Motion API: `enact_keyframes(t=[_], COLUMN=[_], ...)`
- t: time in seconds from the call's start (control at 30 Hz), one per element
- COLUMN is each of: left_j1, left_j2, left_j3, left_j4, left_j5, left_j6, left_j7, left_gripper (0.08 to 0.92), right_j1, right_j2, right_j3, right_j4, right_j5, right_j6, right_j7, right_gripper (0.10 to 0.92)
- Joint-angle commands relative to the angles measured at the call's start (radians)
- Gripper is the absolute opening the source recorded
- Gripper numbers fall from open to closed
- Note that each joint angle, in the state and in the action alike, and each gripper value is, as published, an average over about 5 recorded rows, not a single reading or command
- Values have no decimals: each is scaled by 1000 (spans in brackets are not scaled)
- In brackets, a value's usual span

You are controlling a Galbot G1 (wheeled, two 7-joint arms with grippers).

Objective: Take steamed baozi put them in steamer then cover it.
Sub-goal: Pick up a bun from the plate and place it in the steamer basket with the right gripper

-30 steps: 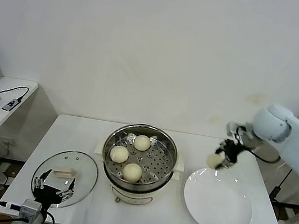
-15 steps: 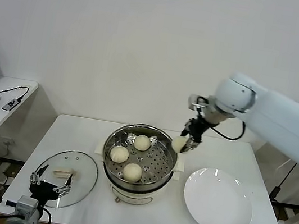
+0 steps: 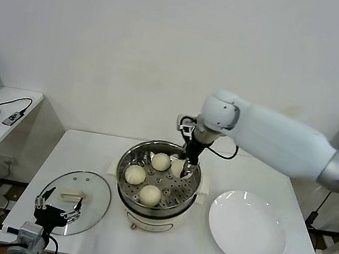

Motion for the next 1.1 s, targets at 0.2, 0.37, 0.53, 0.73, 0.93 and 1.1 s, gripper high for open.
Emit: enact_keyframes(t=[0.2,0.37,0.53,0.73,0.93,1.1], left_j1=[-8,-11,-12,-11,8,23], left_j2=[-5,-2,-1,-7,-10,-13], left_j3=[14,17,15,11,4,5], left_j4=[13,19,19,14,1,19], left_j5=[0,-1,-1,-1,-7,-58], left_j6=[-1,-1,0,3,-2,-43], left_j7=[-1,0,2,3,-11,-52], left_gripper=[823,823,823,823,823,823], right_j1=[-64,-68,-63,-31,-8,-109], right_j2=[73,71,58,-8,-191,-404], right_j3=[-18,-27,-27,-14,97,292], right_j4=[-76,-75,-64,-9,125,245], right_j5=[-63,-68,-58,-28,10,115], right_j6=[-9,-10,-9,-12,-12,67], right_j7=[13,14,7,-3,-1,180], right_gripper=[535,535,540,675,810,822])
